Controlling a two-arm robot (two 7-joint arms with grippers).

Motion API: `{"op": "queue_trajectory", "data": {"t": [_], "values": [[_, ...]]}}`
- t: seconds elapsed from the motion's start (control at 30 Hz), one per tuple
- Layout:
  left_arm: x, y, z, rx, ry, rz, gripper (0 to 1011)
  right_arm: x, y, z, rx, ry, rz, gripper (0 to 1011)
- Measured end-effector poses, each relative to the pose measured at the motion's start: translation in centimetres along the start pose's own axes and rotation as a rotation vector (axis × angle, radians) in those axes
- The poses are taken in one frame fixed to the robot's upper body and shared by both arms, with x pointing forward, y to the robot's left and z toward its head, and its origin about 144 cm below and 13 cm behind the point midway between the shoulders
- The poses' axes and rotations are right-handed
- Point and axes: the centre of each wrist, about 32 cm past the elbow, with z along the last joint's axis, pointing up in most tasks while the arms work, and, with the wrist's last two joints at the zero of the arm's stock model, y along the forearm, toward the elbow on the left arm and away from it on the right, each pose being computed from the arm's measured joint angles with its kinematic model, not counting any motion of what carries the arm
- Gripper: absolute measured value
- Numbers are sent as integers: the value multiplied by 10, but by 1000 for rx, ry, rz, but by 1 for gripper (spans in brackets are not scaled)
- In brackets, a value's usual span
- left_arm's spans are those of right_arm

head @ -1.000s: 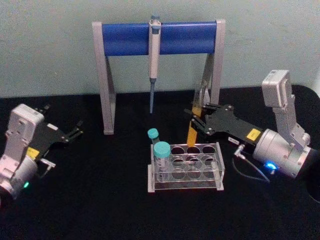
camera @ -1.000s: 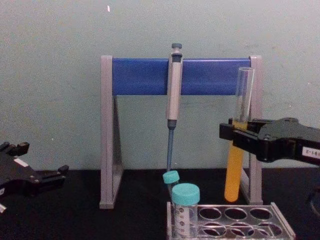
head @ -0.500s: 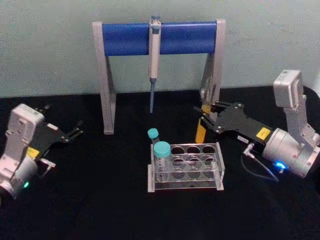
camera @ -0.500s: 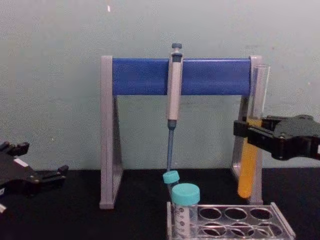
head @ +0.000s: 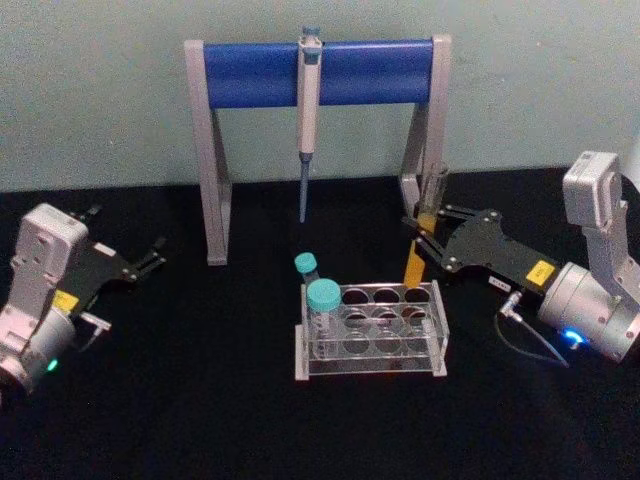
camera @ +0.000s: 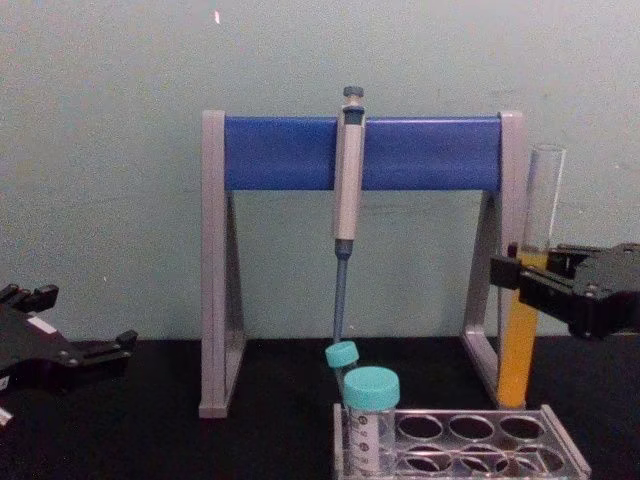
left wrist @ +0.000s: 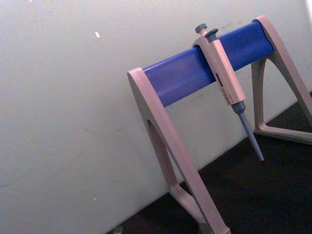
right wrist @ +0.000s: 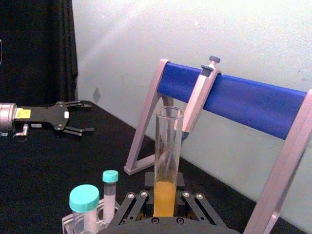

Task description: Pick up the test tube from the test tube rack, shake it, then place it back into the test tube rack.

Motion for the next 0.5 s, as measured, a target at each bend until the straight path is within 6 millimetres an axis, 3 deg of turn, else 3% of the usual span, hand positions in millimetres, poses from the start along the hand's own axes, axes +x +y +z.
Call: {"op": "queue_trajectory", "data": {"t": [0.5], "values": [[0,0,0,0,0,0,1001,3,-3,-11,7,16,3,226]]}}
